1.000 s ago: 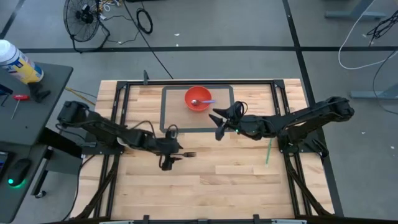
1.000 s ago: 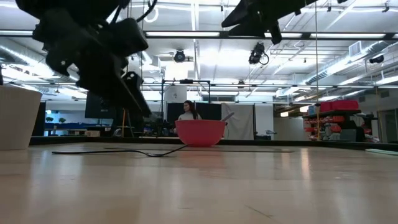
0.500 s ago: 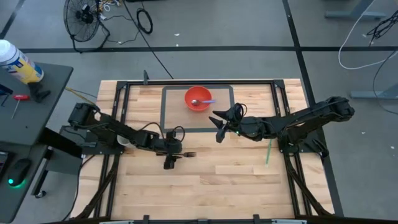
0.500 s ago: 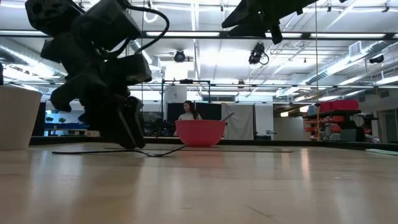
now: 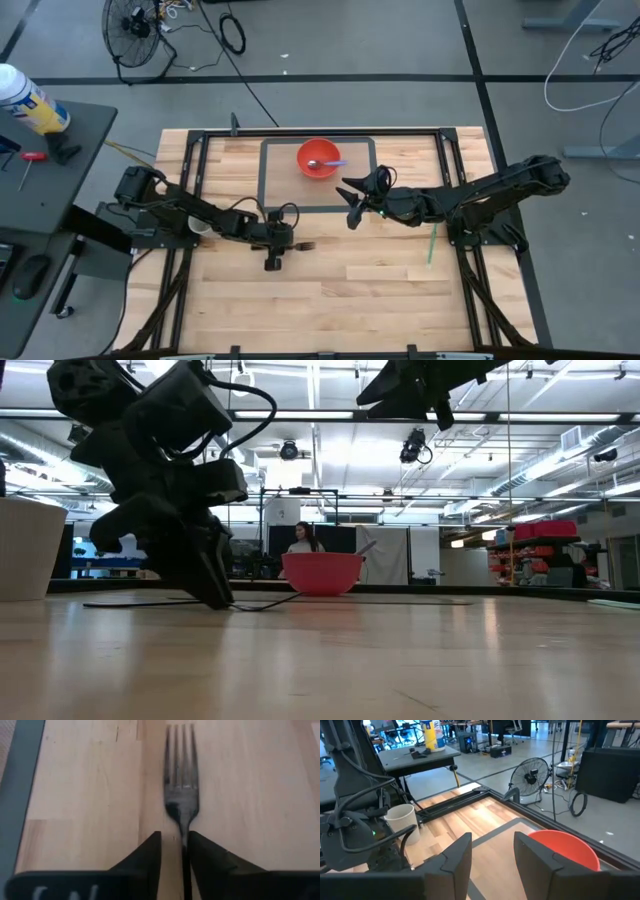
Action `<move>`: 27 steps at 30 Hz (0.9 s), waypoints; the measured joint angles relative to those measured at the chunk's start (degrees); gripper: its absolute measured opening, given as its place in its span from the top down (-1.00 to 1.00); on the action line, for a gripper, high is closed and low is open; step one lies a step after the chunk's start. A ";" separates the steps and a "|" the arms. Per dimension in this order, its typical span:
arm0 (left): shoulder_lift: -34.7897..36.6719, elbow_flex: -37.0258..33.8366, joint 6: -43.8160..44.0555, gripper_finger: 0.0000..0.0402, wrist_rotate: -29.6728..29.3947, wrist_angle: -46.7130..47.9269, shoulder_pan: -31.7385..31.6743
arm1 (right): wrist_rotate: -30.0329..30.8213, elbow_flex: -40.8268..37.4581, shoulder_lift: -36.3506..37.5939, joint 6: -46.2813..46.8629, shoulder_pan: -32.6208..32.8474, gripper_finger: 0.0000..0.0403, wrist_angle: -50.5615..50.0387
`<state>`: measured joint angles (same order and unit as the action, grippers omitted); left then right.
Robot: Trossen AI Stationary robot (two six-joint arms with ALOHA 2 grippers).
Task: Pick & Place Utensil
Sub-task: Put the black fork into the orange bowl
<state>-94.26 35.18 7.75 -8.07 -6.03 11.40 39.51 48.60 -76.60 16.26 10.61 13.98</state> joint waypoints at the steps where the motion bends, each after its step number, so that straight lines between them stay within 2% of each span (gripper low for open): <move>1: -0.02 -0.02 -0.68 0.59 0.00 0.02 0.00 | 0.00 0.00 -0.02 -0.61 0.09 0.26 0.02; 7: -0.02 -0.04 -2.53 0.93 -0.09 0.23 0.00 | 0.13 0.00 -0.02 -4.90 1.43 0.26 3.34; 16: 0.37 -0.18 -2.91 0.84 -1.29 -0.04 0.02 | -0.15 0.00 -0.02 -12.91 5.48 0.26 6.97; 22: 3.50 -0.45 -3.12 0.93 -1.55 0.43 0.04 | -8.83 0.00 -0.12 -13.98 7.63 0.26 6.54; 27: 5.38 -0.35 -4.25 0.88 -4.04 -2.13 0.86 | -10.30 0.11 -3.65 -15.33 9.70 0.28 7.04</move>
<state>-88.88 34.83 3.49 -12.12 -8.16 12.26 29.21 48.71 -80.25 0.93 20.31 21.02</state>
